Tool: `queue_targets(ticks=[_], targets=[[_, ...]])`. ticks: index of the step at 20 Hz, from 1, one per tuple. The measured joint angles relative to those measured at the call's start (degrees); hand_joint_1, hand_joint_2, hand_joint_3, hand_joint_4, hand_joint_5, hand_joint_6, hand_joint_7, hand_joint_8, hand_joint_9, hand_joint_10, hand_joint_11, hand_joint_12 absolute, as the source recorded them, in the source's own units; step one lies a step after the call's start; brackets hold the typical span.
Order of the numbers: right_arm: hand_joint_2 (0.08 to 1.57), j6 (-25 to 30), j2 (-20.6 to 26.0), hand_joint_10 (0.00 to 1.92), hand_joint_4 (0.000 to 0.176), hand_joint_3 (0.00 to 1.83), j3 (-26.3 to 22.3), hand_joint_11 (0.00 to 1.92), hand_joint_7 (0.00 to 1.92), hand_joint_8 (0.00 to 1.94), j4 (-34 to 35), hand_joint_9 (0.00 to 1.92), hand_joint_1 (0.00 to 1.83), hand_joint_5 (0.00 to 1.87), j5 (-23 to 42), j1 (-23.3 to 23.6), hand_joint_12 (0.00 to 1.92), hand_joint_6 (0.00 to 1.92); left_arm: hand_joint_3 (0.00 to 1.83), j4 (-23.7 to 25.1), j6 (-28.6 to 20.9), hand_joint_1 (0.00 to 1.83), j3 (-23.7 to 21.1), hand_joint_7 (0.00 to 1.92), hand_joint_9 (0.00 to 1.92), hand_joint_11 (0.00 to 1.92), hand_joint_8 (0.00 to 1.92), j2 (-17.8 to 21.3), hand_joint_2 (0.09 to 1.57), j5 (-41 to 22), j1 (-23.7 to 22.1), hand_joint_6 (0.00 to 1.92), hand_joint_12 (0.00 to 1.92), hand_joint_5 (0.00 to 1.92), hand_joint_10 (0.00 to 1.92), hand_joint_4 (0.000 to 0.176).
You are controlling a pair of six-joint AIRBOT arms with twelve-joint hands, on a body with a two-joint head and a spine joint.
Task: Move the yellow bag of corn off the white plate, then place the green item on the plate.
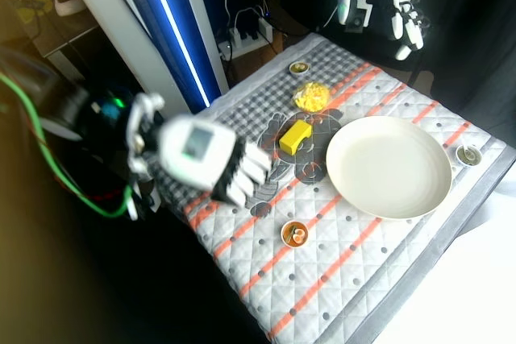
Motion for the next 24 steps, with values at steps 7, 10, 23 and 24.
queue_targets(ticks=[7,10,23,24], targets=[[1.32,0.02,-16.06,1.91,0.0,0.0,13.0,0.88,0.69,1.71,-3.67,0.75,1.15,0.57,-8.09,15.98,1.92,1.43,0.0,-0.31,-4.46,0.73,1.46,0.05,0.01,0.0,0.01,-2.84,1.39,-1.53,1.79,0.0,0.36,0.21,0.01,0.026],[1.29,-0.02,-25.22,1.73,0.0,0.0,22.64,0.64,0.72,1.58,-1.4,0.68,1.14,0.65,-15.87,18.97,1.92,1.39,0.0,-0.37,-4.55,0.8,1.86,0.06,0.02,0.0,0.0,-3.08,1.38,-2.03,1.77,0.0,0.31,0.21,0.01,0.021],[1.08,-0.02,-27.82,0.0,0.035,0.0,24.22,0.0,0.0,0.0,3.63,0.0,0.69,0.0,-26.62,18.84,0.0,0.0,0.0,-0.37,-5.95,0.88,2.51,0.07,0.0,0.0,0.0,-4.28,1.34,-0.96,1.62,0.0,0.07,0.19,0.0,0.048],[1.1,-0.04,-25.83,0.0,0.061,0.0,22.16,0.0,0.0,0.0,3.37,0.0,0.65,0.0,-25.79,18.84,0.0,0.0,0.0,-0.37,-5.95,0.89,2.51,0.08,0.02,0.0,0.0,-4.28,1.34,-0.94,1.6,0.0,0.14,0.19,0.01,0.049]])
